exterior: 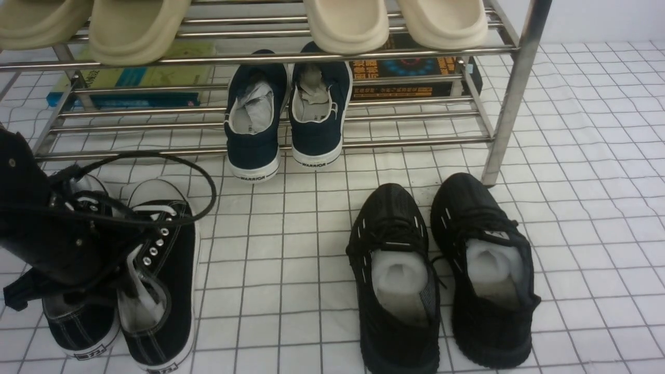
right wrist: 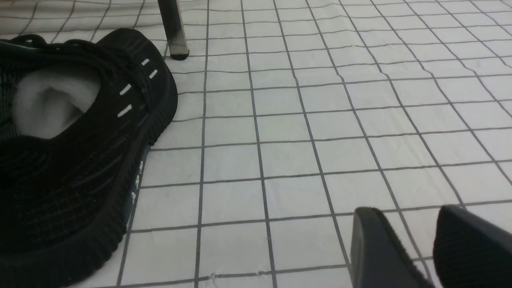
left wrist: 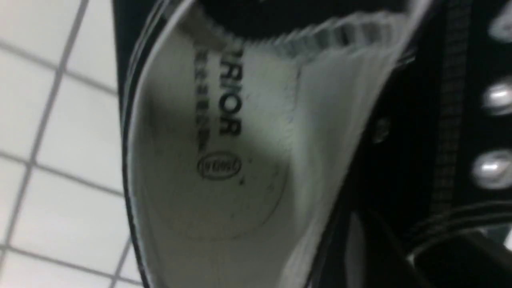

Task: Take the shoes off the shelf with your hand from the white checkered tablecloth.

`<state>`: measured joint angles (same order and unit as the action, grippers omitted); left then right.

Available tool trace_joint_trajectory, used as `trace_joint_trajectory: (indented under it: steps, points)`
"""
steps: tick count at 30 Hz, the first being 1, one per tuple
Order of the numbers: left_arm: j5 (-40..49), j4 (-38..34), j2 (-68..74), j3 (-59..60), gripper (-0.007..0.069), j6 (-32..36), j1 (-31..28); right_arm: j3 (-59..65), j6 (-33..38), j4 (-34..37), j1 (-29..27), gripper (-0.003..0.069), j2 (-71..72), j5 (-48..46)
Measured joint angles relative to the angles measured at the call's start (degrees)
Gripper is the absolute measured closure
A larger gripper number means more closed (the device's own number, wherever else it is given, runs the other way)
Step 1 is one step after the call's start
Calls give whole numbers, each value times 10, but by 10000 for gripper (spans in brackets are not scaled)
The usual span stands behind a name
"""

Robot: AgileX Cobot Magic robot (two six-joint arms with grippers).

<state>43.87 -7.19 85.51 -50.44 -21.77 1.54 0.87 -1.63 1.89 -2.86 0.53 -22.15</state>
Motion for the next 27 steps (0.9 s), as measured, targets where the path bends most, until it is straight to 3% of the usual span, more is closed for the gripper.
trace_joint_trajectory:
  steps: [1, 3, 6, 8, 12, 13, 14, 17, 18, 21, 22, 27]
  points:
    - [0, 1, -3, -1, 400, 3, 0, 0, 0, 0, 0, 420, 0, 0]
    - [11, 9, -34, -18, 309, 17, 0, 0, 0, 0, 0, 420, 0, 0]
    - [41, 23, -86, -44, 290, 37, 0, 0, 0, 0, 0, 420, 0, 0]
    - [70, 32, -132, -59, 333, 66, 0, 0, 0, 0, 0, 420, 0, 0]
    - [136, 34, -227, -53, 517, 149, 0, 0, 0, 0, 0, 420, 0, 0]
    - [138, 33, -233, -50, 517, 154, 0, 0, 0, 0, 0, 420, 0, 0]
    - [148, 27, -289, -24, 587, 207, 0, 0, 0, 0, 0, 420, 0, 0]
    - [125, 2, -361, 36, 617, 264, 0, 0, 0, 0, 0, 420, 0, 0]
    - [73, -30, -432, 92, 623, 292, 0, 0, 0, 0, 0, 420, 0, 0]
    - [0, -72, -510, 163, 623, 305, 0, 0, 0, 0, 0, 420, 0, 0]
    - [-70, -103, -574, 227, 623, 310, 0, 0, 0, 0, 0, 420, 0, 0]
    - [-194, -135, -689, 321, 623, 312, 0, 0, 0, 0, 0, 420, 0, 0]
